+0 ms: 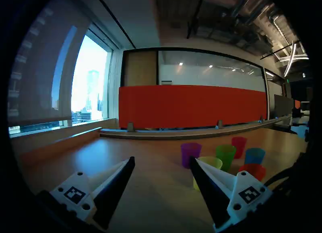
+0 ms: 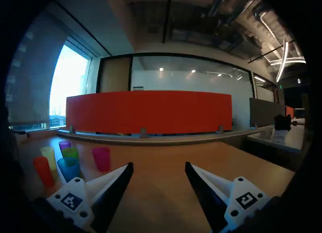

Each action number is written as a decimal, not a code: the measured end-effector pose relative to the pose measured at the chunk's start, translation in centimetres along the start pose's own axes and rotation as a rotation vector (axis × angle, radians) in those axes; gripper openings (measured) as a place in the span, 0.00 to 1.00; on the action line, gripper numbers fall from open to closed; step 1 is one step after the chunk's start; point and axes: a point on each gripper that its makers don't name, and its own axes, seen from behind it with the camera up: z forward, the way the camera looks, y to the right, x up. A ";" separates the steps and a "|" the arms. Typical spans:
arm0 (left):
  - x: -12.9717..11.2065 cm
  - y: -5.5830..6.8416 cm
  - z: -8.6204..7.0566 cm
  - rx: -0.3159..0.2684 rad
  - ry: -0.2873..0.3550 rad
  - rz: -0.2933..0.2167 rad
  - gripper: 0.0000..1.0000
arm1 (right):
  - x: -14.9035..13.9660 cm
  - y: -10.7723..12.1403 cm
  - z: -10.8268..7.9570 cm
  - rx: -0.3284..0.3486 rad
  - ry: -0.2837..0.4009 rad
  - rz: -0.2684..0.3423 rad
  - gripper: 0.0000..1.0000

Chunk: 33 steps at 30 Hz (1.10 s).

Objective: Pour water

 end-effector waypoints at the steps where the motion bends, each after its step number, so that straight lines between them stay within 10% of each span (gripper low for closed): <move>1: 0.0 0.0 0.0 0.000 0.000 0.000 1.00 | 0.0 0.0 0.0 0.000 0.000 0.000 0.99; 26: 0.1 0.4 0.2 -0.028 -0.007 0.014 1.00 | 0.3 0.1 0.7 0.004 -0.013 0.018 0.99; 33: 3.9 0.6 1.1 -0.049 0.010 0.025 1.00 | 4.7 -0.3 1.2 0.053 0.010 0.032 0.99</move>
